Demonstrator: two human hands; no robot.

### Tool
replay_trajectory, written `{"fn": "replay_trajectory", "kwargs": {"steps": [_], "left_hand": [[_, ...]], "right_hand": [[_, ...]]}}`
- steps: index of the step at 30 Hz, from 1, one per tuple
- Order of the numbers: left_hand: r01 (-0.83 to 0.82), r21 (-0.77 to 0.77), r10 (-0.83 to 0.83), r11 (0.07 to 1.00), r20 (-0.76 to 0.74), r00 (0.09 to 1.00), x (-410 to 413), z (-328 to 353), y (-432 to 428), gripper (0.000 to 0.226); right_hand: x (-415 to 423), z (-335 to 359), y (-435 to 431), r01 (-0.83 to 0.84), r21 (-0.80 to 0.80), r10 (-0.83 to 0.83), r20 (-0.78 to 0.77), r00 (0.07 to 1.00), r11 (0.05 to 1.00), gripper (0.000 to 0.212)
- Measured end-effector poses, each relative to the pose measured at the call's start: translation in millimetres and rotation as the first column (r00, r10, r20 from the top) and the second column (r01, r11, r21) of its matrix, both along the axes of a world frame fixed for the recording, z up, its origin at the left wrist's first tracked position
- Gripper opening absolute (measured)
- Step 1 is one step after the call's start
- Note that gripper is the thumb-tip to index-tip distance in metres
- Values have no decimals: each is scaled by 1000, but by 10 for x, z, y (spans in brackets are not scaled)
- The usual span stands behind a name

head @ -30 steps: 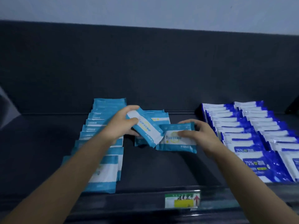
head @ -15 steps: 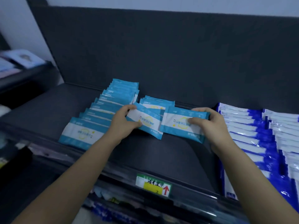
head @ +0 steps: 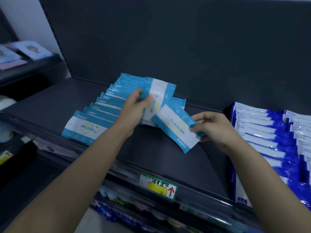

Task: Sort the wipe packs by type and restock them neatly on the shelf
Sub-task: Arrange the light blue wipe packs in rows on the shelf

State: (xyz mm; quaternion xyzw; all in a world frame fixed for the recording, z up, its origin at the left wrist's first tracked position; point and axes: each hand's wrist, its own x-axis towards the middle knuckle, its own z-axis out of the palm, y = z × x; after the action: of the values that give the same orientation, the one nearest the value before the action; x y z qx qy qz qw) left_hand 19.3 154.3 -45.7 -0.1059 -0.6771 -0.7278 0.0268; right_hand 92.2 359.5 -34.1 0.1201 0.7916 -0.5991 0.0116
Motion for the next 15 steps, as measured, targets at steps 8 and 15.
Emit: {"fn": "replay_trajectory", "kwargs": {"steps": [8, 15], "left_hand": [[179, -900, -466, 398, -30, 884, -410, 89, 5, 35], [-10, -948, -546, 319, -192, 816, -505, -80, 202, 37]], "right_hand": [[88, 65, 184, -133, 135, 125, 64, 990, 982, 17], [207, 218, 417, -163, 238, 138, 119, 983, 958, 15]]}}
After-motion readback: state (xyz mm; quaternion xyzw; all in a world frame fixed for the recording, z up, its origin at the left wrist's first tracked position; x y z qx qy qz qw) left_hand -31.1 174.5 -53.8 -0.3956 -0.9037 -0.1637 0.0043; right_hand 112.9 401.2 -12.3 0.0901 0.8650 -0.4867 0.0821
